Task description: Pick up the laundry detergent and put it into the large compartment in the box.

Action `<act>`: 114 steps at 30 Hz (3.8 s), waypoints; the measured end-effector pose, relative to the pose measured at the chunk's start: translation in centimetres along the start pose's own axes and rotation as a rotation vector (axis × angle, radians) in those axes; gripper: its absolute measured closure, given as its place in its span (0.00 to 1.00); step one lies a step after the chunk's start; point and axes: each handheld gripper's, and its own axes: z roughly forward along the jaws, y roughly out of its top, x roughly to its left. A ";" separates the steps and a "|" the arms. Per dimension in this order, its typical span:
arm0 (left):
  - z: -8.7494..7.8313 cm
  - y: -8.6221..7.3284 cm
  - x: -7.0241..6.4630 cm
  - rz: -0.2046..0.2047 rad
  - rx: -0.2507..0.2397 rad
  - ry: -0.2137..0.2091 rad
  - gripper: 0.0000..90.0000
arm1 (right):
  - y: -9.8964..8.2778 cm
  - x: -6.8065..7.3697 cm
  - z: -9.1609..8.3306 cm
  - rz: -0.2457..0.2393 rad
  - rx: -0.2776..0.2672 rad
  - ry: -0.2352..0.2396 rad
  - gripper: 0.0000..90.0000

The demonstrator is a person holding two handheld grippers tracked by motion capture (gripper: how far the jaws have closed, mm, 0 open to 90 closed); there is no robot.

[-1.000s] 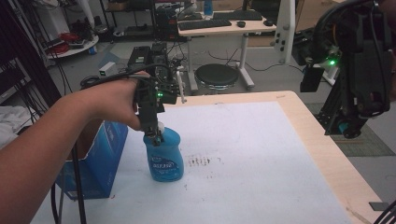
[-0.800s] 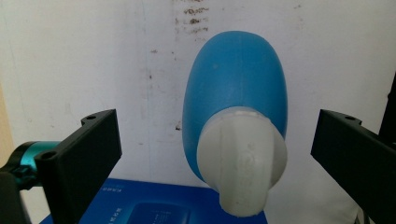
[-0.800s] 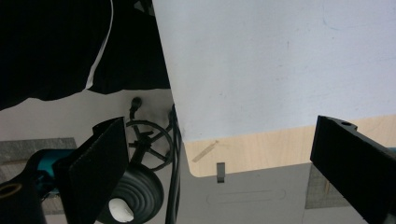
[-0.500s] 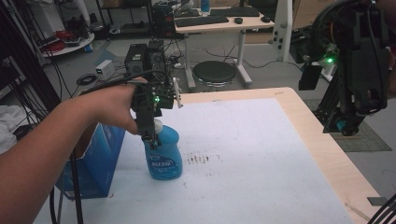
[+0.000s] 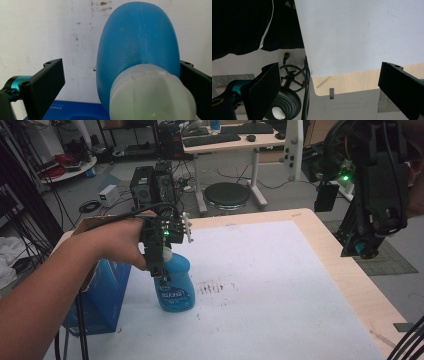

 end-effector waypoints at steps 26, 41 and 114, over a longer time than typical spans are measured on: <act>0.5 0.9 -0.4 0.023 0.058 0.007 0.02 | -0.3 0.0 0.1 -0.007 -0.005 -0.002 0.04; 0.7 1.2 -0.7 0.043 0.081 0.019 0.11 | -0.3 0.0 0.1 -0.010 -0.008 -0.008 0.04; -0.2 1.8 -1.8 0.064 0.067 -0.018 0.43 | -0.1 -0.2 0.8 -0.016 -0.013 0.001 0.04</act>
